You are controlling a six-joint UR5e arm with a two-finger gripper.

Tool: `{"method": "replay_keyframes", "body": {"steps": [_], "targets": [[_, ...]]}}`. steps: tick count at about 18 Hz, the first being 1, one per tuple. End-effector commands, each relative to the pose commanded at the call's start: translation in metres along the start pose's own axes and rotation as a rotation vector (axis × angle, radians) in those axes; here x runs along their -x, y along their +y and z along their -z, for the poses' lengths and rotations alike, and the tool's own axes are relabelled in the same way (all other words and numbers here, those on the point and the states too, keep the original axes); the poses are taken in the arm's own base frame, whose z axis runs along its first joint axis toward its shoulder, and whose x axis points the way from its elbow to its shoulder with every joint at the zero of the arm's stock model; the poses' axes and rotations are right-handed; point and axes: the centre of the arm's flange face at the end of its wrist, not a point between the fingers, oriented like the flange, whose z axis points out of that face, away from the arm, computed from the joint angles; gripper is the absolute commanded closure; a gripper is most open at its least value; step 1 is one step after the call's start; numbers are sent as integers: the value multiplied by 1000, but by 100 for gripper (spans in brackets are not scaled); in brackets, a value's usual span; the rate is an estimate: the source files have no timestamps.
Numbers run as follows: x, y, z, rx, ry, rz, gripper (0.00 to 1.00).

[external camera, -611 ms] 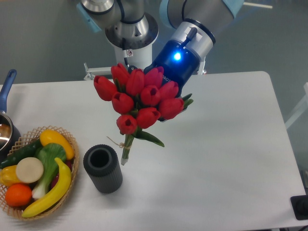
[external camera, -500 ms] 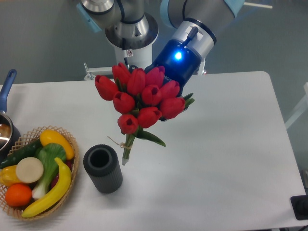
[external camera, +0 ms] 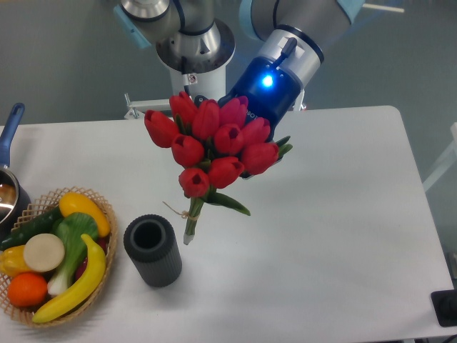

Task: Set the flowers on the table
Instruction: 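Carry the red tulip bouquet away from the black vase with the gripper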

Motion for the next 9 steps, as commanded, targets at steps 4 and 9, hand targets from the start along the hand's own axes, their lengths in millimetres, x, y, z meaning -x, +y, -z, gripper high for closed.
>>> {"method": "replay_keyframes", "body": {"steps": [4, 9], "targets": [[1, 0, 4, 6, -16, 7, 61], [-4, -2, 11, 111, -149, -20, 61]]}}
